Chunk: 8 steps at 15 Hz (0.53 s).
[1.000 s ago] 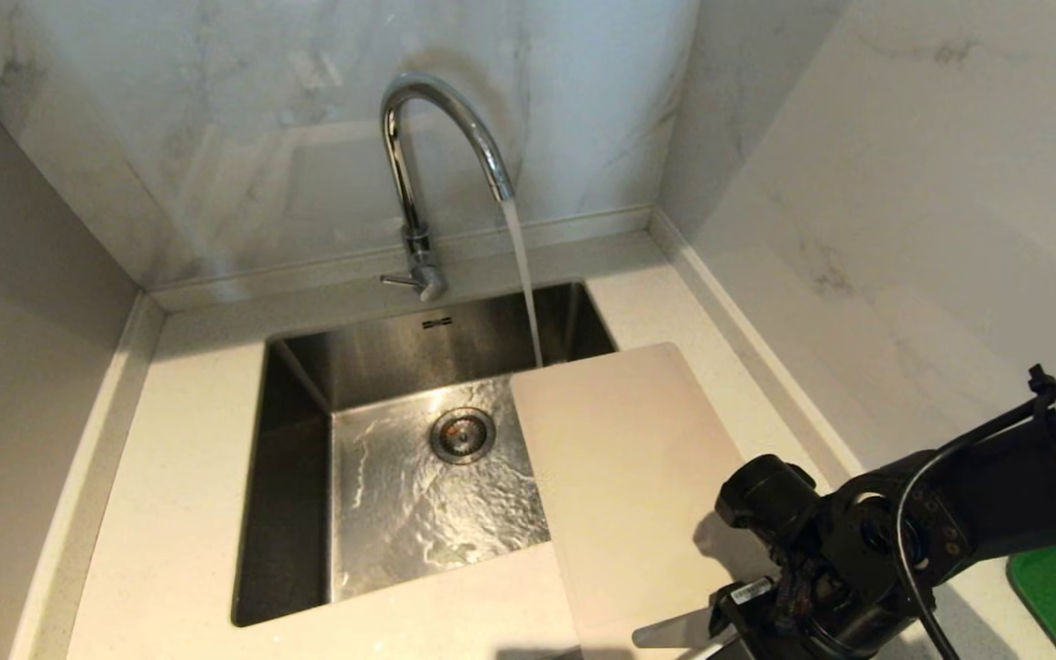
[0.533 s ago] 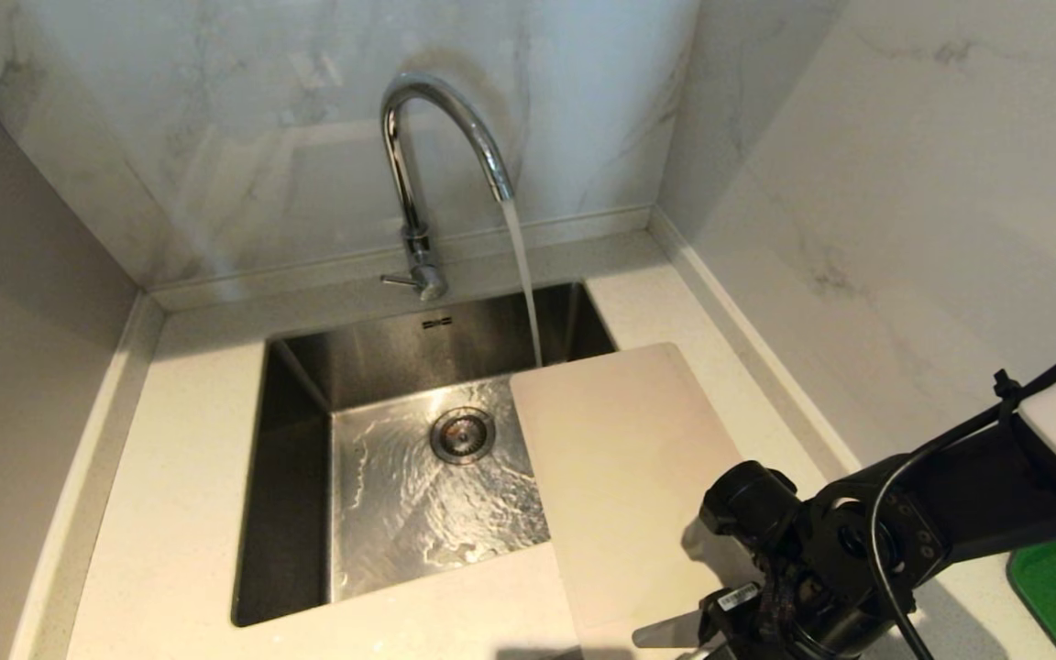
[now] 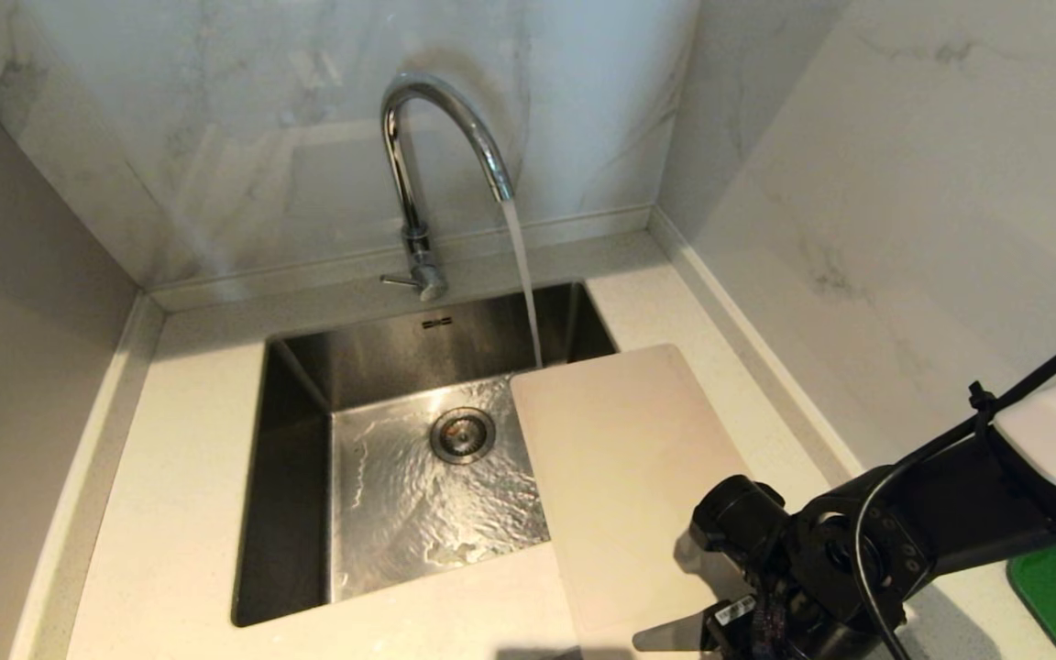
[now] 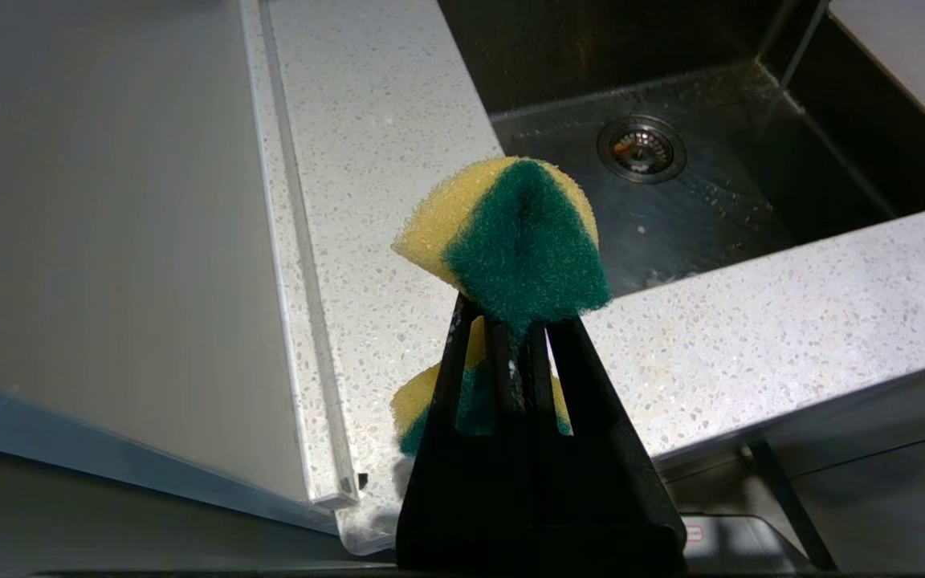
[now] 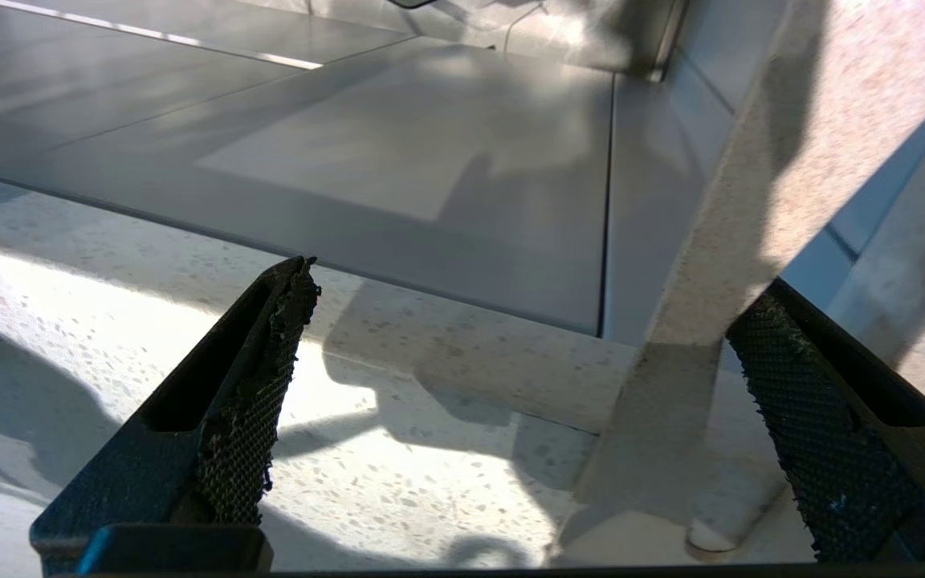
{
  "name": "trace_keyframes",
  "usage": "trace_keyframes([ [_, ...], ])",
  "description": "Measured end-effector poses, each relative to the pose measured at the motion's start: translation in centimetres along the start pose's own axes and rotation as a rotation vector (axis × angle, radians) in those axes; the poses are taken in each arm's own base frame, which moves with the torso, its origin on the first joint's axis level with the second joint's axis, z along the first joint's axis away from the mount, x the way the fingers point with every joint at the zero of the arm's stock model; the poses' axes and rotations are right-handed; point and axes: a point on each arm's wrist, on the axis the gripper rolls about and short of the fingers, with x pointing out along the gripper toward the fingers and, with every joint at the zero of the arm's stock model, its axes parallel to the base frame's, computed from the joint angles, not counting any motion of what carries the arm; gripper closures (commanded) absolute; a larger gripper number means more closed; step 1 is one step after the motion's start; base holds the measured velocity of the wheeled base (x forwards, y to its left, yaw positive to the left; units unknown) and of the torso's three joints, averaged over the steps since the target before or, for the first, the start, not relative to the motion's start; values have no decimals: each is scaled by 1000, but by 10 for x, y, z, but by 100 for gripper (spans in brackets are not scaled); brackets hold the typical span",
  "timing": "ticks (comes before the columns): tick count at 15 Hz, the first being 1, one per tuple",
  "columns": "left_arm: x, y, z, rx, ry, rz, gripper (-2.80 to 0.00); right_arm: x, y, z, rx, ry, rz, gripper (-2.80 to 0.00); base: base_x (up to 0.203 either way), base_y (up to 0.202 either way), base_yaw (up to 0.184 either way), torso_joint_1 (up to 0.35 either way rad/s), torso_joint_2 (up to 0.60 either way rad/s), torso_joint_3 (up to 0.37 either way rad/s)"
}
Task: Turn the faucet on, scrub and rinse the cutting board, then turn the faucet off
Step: Pick up the cutting board
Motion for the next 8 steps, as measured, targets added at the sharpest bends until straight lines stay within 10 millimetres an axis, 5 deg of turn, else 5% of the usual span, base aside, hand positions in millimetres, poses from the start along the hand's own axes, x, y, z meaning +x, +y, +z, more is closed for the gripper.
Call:
trace_keyframes([
  [8,0,0,0,0,0,0,0,6,5,10,60,42,9,-280,0,0,0,0,0,0],
])
